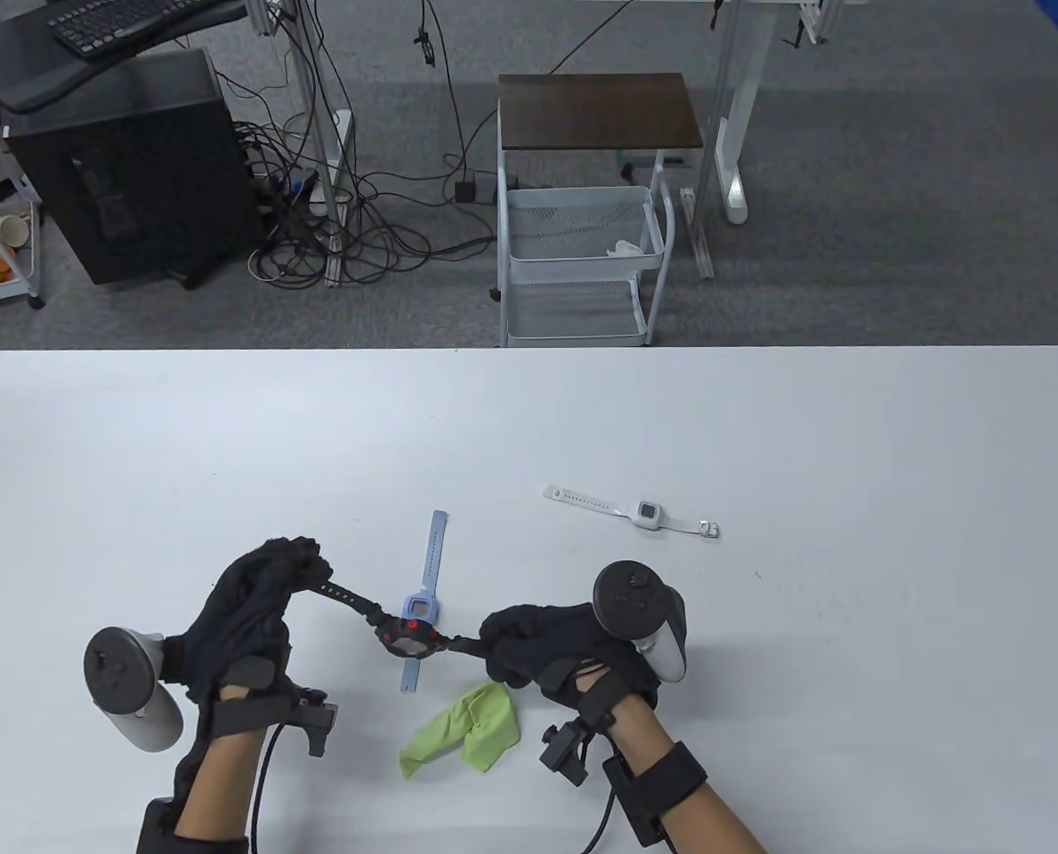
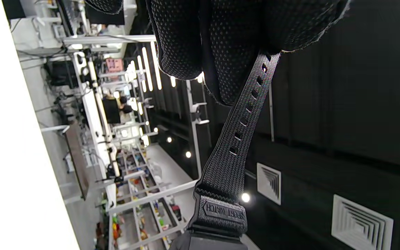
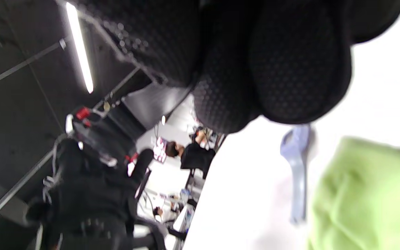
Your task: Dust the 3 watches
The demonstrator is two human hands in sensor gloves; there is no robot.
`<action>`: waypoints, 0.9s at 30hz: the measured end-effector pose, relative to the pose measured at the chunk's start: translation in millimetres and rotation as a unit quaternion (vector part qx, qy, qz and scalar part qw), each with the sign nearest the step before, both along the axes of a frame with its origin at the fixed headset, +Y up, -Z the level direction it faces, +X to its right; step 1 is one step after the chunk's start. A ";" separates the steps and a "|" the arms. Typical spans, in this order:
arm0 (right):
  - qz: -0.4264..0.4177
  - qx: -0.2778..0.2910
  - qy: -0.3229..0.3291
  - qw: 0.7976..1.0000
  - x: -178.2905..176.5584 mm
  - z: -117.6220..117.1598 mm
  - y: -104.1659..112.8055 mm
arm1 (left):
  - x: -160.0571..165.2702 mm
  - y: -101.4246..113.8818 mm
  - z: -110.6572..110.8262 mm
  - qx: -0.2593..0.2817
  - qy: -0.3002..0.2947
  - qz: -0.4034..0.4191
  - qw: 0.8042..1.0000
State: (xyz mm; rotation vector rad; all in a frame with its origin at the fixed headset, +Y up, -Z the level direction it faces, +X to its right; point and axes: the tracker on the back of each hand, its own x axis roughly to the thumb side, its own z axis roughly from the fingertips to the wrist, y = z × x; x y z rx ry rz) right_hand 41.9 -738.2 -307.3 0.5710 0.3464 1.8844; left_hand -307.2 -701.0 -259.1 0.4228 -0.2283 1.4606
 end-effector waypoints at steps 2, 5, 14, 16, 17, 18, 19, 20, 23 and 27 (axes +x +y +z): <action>0.022 -0.002 0.030 0.999 -9.5 6.6 -3.5 | 0.9 2.9 2.2 0.004 0.004 -0.009 1.000; 0.050 0.004 0.060 0.997 -19.8 15.4 -7.9 | 2.2 6.6 4.6 0.010 0.009 -0.019 1.000; 0.117 0.025 0.141 0.983 -52.3 44.7 -17.8 | 9.9 25.6 16.9 0.052 0.046 -0.130 0.989; 0.120 0.031 0.145 0.982 -56.1 48.2 -18.9 | 11.6 27.1 17.9 0.057 0.043 -0.134 0.988; 0.120 0.034 0.146 0.981 -57.6 49.3 -19.4 | 12.4 27.6 18.1 0.057 0.040 -0.134 0.989; 0.121 0.037 0.146 0.981 -58.6 50.2 -20.0 | 13.4 28.0 18.2 0.056 0.034 -0.133 0.989; 0.121 0.041 0.144 0.981 -58.9 50.3 -20.5 | 14.1 27.9 18.3 0.058 0.029 -0.131 0.989; 0.121 0.047 0.137 0.982 -58.0 49.7 -20.7 | 14.7 28.0 18.5 0.058 0.027 -0.129 0.990; 0.122 0.048 0.118 0.984 -51.6 45.6 -20.4 | 15.6 29.2 19.6 0.061 0.022 -0.127 0.990; 0.123 0.079 0.065 0.987 -34.1 32.6 -12.1 | 16.2 30.3 20.7 0.063 0.018 -0.125 0.990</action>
